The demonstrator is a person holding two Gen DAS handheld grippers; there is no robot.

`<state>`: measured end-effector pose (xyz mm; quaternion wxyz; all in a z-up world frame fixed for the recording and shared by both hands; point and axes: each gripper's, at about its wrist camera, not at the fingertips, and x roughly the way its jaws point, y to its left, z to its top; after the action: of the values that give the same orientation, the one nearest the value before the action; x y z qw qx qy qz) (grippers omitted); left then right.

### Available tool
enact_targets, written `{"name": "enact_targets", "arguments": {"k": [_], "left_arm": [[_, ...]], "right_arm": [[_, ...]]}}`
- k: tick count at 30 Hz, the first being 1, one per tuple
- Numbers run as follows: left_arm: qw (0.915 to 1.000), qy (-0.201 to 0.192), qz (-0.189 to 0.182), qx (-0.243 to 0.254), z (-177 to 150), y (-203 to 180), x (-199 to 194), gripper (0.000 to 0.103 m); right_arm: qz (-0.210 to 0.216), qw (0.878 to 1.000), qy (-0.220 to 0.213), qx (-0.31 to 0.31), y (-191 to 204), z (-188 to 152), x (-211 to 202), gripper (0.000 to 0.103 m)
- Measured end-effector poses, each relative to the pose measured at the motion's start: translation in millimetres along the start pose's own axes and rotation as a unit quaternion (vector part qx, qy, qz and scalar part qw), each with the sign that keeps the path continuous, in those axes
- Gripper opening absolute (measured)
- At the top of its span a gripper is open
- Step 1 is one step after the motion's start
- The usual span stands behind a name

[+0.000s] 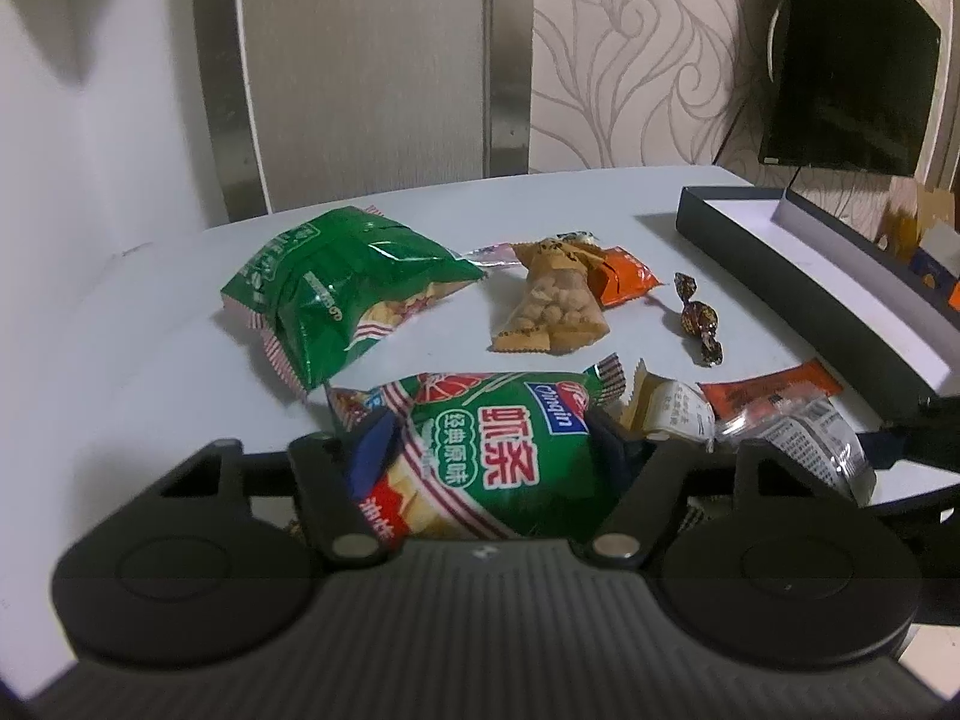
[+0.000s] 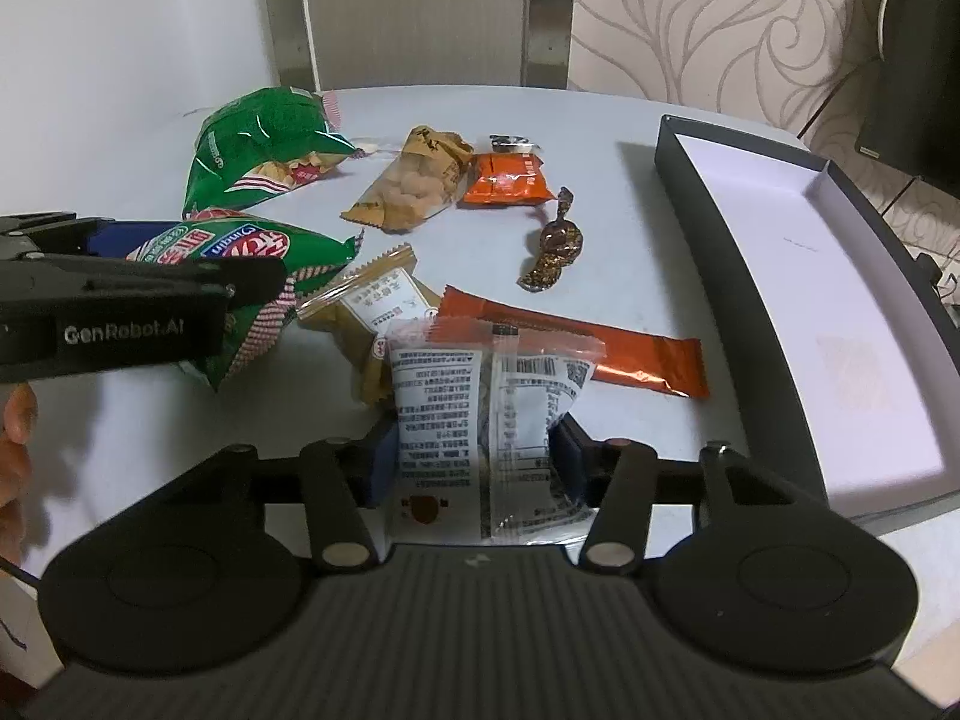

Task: Organize snacks
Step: 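Lift the shrimp-cracker bag with the left tool while the right tool grasps the white twin-pack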

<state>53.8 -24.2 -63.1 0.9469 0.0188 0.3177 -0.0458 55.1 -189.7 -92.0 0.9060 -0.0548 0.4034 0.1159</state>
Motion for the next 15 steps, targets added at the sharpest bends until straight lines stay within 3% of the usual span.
{"name": "enact_targets", "arguments": {"k": [15], "left_arm": [[0.9997, 0.009, -0.001, -0.024, 8, 6, -16, 0.060]], "right_arm": [[0.013, 0.999, -0.018, 0.026, 1, -2, -21, 0.056]]}}
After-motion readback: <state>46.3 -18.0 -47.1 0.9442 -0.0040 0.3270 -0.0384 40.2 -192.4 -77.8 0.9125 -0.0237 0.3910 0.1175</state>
